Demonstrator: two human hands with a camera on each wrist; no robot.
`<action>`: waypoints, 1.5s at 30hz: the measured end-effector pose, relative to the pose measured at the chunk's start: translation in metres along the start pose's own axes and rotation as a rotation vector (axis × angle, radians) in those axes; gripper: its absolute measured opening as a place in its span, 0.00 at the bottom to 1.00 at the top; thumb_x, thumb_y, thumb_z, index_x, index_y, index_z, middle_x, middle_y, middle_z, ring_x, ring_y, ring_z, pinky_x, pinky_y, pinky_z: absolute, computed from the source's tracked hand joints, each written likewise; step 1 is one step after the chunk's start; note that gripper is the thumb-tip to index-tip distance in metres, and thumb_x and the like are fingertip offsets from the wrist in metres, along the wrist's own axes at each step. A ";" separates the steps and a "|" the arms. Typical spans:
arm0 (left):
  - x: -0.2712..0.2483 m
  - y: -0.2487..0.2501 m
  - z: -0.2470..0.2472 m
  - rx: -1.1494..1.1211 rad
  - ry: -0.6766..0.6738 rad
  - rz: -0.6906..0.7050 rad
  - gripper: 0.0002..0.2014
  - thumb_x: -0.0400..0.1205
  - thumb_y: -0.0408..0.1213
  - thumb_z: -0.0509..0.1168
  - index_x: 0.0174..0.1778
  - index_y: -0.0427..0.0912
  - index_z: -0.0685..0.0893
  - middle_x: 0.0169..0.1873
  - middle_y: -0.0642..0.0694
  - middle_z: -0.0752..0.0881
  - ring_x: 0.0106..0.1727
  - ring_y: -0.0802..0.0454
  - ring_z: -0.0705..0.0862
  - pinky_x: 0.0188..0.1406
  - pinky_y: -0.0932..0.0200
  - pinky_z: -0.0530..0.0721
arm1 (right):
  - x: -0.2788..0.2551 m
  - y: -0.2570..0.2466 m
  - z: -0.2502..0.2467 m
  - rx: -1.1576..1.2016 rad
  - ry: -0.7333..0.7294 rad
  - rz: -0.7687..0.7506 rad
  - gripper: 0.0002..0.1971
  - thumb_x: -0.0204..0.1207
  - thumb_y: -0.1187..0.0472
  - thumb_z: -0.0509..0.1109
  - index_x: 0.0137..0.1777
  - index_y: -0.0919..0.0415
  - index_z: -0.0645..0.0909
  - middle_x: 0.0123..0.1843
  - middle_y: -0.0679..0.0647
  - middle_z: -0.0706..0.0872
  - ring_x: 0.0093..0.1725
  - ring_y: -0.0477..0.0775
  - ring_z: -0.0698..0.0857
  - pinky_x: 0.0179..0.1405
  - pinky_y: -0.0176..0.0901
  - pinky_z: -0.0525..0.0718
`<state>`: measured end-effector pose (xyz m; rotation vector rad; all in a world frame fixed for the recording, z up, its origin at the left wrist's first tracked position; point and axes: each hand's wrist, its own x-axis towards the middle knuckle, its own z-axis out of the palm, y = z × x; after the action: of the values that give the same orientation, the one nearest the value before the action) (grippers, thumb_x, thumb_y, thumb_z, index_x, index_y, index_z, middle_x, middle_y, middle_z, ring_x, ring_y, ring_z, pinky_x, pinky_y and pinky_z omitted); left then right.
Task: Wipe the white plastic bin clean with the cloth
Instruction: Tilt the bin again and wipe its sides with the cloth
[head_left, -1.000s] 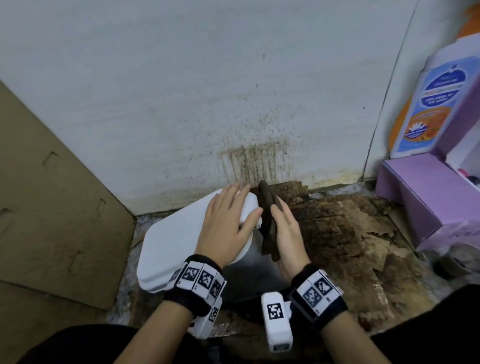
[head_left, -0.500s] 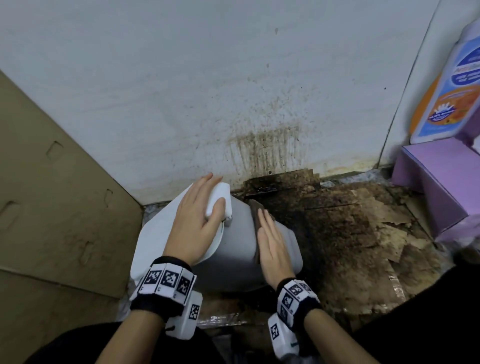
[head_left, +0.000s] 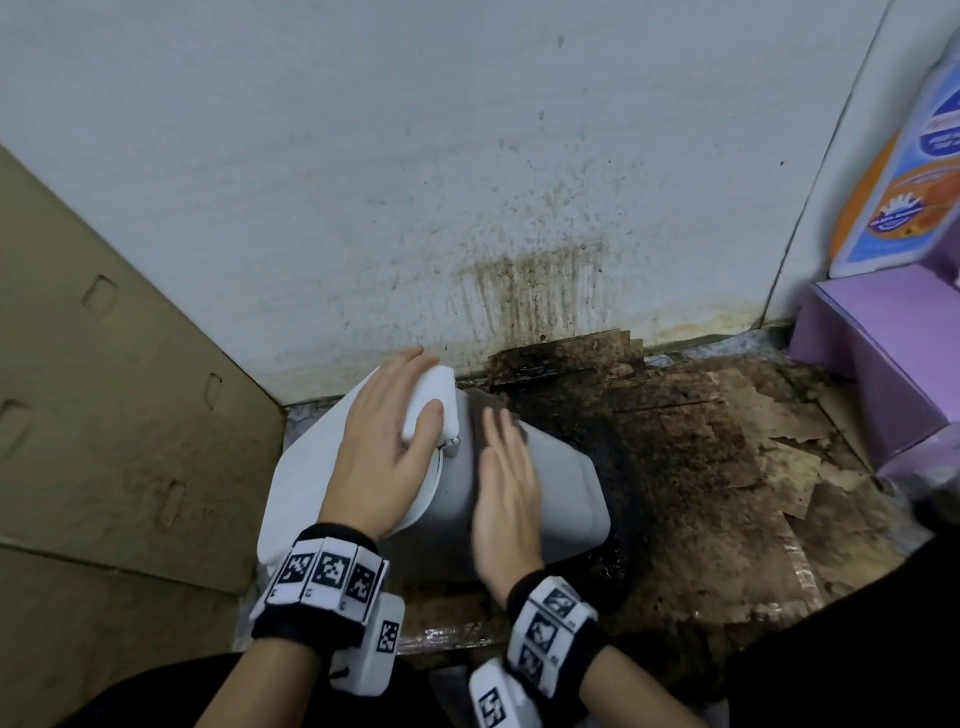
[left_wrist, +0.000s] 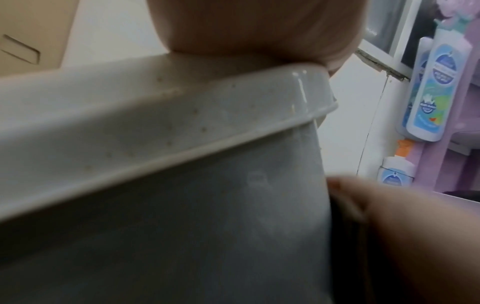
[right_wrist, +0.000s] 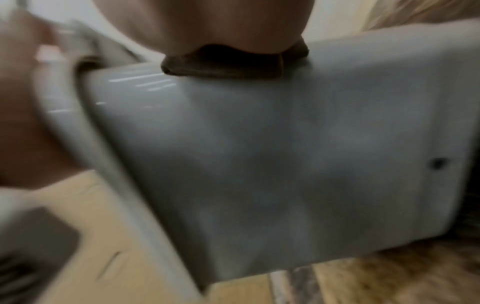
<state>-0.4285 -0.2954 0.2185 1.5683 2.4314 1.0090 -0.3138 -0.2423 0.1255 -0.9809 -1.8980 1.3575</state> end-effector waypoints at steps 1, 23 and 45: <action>0.000 0.000 0.000 0.002 0.005 0.003 0.27 0.88 0.56 0.50 0.83 0.53 0.71 0.83 0.59 0.69 0.85 0.64 0.62 0.83 0.66 0.57 | -0.004 -0.014 0.004 0.041 -0.025 -0.052 0.29 0.86 0.42 0.35 0.87 0.39 0.54 0.90 0.37 0.50 0.88 0.35 0.45 0.86 0.40 0.44; -0.003 -0.005 -0.003 -0.040 0.022 -0.013 0.26 0.87 0.55 0.51 0.81 0.53 0.73 0.82 0.58 0.71 0.84 0.64 0.64 0.83 0.63 0.60 | 0.023 0.058 -0.016 -0.067 0.027 0.156 0.34 0.80 0.40 0.35 0.86 0.42 0.56 0.90 0.44 0.54 0.89 0.43 0.51 0.88 0.48 0.48; -0.003 -0.005 -0.005 -0.038 0.014 -0.023 0.26 0.87 0.56 0.50 0.81 0.56 0.72 0.83 0.61 0.70 0.85 0.66 0.63 0.81 0.62 0.59 | 0.032 0.109 -0.033 -0.087 0.031 0.316 0.24 0.91 0.55 0.45 0.86 0.44 0.59 0.90 0.47 0.56 0.89 0.48 0.53 0.88 0.49 0.49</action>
<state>-0.4330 -0.3021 0.2182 1.5228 2.4183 1.0594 -0.2805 -0.1771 0.0326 -1.3845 -1.8477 1.4319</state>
